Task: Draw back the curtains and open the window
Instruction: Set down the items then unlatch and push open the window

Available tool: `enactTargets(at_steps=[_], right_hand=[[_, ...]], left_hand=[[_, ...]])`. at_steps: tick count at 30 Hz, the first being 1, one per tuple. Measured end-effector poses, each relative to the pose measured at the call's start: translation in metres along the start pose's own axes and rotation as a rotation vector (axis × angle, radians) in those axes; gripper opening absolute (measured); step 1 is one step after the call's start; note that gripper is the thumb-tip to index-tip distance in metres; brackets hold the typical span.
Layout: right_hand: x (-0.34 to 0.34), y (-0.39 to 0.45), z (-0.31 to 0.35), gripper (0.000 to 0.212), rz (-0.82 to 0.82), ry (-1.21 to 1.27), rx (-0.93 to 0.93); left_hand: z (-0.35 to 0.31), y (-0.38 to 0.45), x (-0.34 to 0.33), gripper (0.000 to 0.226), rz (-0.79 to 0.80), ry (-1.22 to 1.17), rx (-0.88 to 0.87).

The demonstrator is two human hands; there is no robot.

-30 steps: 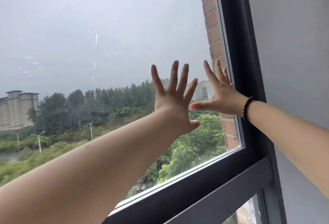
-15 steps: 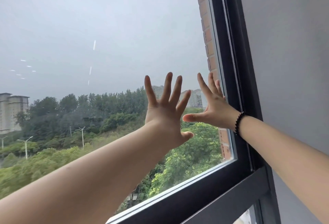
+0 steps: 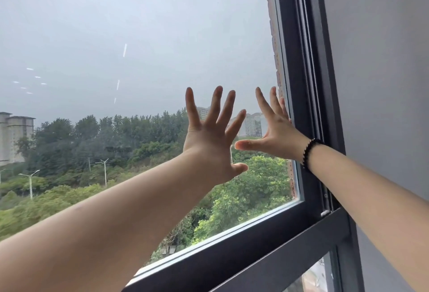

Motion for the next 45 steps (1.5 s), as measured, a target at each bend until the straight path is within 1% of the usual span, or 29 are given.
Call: enactTargets(at_steps=[10,18,45], right_hand=[[-0.008,-0.005,0.024,0.133,-0.031,-0.003,0.001],[-0.026,-0.019,0.054,0.126,-0.049,0.013,0.027],[-0.066,-0.038,0.169,0.126,-0.006,-0.01,0.052]], left_hand=[[0.019,-0.019,-0.005,0.104,-0.025,0.009,-0.004],[0.044,-0.047,-0.009,0.103,-0.029,0.023,-0.015],[0.136,-0.135,-0.03,0.102,-0.002,0.06,0.024]])
Point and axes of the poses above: each hand's wrist, its own y-axis towards the middle knuckle, its own x-axis out of the back of the hand, z = x × y, the point moved 6 cm from there along y, towards the middle knuckle, and after that the axes turned 8 degrees about z, right-handed, at the moved point
